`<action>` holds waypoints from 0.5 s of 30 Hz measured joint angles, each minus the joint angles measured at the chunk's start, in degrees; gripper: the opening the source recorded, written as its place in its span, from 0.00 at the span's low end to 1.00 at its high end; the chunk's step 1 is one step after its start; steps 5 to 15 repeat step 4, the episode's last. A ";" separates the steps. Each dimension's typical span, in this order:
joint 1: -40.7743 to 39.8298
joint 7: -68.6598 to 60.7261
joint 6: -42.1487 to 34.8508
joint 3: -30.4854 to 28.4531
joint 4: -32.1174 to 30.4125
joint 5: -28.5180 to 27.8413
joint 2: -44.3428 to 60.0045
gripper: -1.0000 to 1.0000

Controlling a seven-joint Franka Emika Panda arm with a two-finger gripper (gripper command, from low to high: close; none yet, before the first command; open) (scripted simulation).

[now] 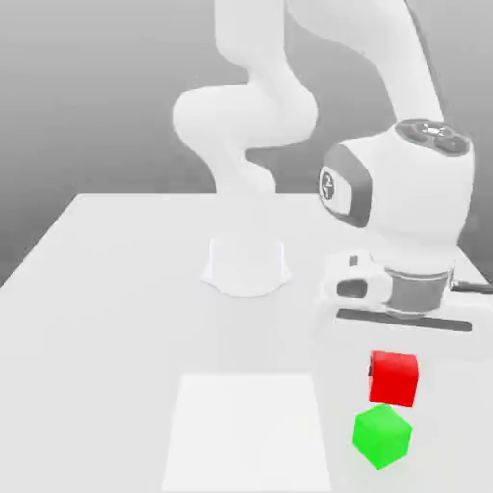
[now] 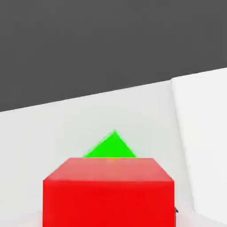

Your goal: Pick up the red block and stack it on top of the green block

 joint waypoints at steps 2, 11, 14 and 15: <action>0.31 0.43 1.60 -0.38 0.09 -0.56 1.74 1.00; 0.31 0.43 1.60 -0.38 0.09 -0.56 1.74 1.00; 0.31 0.43 1.60 -0.38 0.09 -0.56 1.74 1.00; 0.31 0.43 1.60 -0.38 0.09 -0.56 1.74 1.00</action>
